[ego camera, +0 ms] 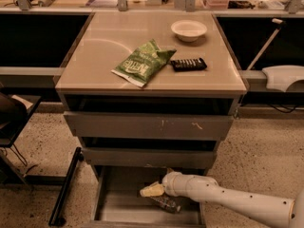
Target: Pick water bottle from bottom drawer and place on counter
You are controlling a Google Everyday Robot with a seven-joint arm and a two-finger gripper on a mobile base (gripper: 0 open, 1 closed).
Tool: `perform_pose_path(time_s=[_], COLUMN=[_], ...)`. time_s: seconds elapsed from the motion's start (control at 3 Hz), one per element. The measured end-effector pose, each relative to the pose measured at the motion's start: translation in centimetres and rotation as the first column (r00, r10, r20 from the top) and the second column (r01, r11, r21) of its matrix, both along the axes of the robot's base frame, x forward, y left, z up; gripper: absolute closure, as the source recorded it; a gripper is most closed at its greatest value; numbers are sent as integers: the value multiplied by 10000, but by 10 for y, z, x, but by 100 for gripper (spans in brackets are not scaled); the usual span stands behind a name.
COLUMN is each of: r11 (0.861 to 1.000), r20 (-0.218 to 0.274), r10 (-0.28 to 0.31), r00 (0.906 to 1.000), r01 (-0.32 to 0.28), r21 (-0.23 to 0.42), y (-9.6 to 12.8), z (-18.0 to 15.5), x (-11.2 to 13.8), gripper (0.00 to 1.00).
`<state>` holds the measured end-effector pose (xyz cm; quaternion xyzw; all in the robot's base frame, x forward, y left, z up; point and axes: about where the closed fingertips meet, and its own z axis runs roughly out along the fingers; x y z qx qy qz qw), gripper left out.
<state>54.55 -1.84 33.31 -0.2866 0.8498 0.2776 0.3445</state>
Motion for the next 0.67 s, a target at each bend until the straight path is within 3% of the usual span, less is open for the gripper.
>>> perform_pose_path(time_s=[0.33,0.67], r11=[9993,9916], r20=[-315,-1920], r10=[-105,-1189], r00=[9994,9742], r01=[94,1067], r21=[-351,-726], y=[-3,-23], z=[-23,-100], x=[-4,-21], gripper=[0,0])
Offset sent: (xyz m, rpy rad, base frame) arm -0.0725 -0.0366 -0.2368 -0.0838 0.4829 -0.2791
